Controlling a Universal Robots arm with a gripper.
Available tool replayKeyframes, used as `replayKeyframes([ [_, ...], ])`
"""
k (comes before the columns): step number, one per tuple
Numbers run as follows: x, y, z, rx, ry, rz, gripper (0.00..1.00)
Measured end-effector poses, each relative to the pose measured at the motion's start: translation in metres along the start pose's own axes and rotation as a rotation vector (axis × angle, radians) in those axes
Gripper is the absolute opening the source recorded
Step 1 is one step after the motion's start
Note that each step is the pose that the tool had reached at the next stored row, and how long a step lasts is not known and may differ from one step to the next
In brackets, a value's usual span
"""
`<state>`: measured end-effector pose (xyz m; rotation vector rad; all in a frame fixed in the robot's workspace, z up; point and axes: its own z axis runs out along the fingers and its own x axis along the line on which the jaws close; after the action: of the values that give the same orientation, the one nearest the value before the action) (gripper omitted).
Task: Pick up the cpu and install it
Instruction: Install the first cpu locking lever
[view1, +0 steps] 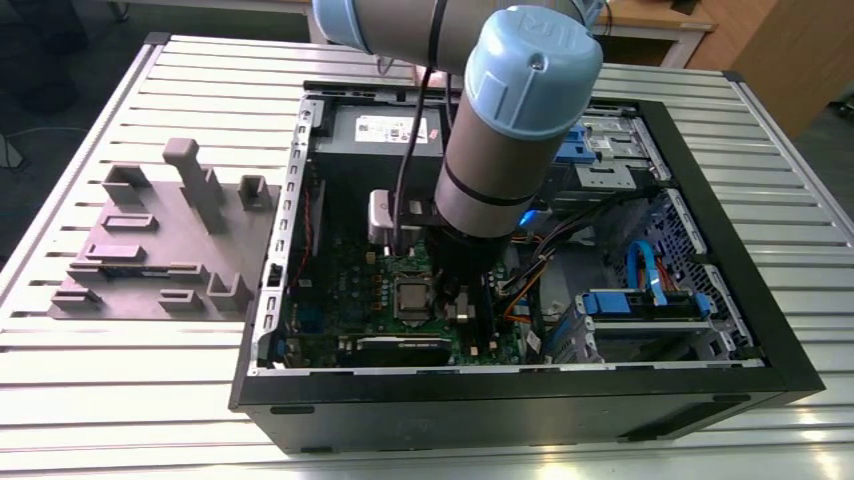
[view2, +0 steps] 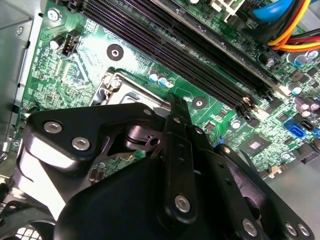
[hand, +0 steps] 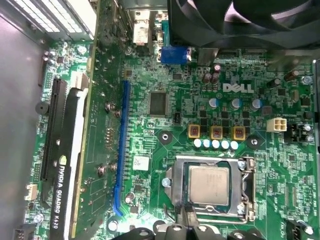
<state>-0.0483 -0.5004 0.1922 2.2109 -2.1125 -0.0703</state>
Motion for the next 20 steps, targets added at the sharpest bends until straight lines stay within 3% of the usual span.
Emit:
replayKeyframes([
  [11,0.0,-0.0007,0.0046,-0.0007,0.002,-0.003,0.1],
  [20,0.0001,-0.005,0.006,-0.0007,0.0033,-0.007,0.1],
])
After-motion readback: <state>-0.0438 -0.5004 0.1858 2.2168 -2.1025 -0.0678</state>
